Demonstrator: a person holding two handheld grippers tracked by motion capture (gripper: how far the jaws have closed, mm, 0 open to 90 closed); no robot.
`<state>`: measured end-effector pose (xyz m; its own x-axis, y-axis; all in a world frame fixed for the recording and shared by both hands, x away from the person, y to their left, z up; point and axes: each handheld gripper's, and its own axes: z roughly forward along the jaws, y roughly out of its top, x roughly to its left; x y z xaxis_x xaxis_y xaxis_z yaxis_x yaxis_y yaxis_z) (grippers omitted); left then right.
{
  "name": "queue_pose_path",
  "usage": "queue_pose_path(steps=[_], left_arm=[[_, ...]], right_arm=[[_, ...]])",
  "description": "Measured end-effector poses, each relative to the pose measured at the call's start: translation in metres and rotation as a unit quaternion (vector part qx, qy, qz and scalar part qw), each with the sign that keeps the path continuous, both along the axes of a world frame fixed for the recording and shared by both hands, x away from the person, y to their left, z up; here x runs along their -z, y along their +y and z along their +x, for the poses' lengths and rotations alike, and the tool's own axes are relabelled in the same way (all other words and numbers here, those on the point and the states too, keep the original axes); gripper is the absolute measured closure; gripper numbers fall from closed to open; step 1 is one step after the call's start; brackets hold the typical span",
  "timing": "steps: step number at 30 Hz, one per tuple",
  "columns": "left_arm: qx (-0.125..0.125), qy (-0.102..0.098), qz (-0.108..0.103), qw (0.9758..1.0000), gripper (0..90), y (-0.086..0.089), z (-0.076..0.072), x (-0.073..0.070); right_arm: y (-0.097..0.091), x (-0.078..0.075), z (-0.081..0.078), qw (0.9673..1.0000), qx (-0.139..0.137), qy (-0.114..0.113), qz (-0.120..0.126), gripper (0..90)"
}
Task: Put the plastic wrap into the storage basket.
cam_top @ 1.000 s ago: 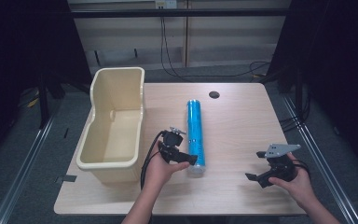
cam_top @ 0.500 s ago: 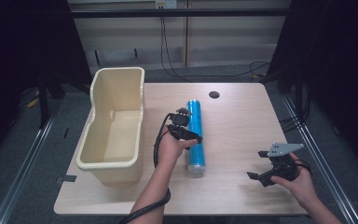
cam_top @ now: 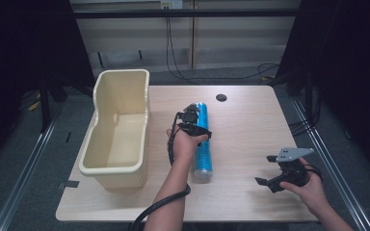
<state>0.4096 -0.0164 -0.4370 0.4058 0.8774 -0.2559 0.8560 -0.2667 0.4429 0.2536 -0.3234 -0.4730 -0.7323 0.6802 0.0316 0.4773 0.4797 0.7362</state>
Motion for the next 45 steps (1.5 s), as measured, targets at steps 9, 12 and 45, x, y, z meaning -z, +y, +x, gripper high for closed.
queue_pose_path(steps=[9,12,45], left_arm=[[-0.027,0.030,0.016,0.9990,22.3,-0.017,0.012,0.012],[-0.032,0.032,0.017,0.9988,21.6,-0.019,0.013,0.014],[-0.070,0.094,0.048,0.9920,29.8,-0.035,0.025,0.035]], right_arm=[[0.000,0.001,0.000,1.0000,0.001,0.002,0.001,3.5],[0.000,0.001,0.001,1.0000,0.001,0.001,0.002,3.6],[-0.003,0.000,0.000,0.9999,-0.004,-0.002,0.012,4.0]])
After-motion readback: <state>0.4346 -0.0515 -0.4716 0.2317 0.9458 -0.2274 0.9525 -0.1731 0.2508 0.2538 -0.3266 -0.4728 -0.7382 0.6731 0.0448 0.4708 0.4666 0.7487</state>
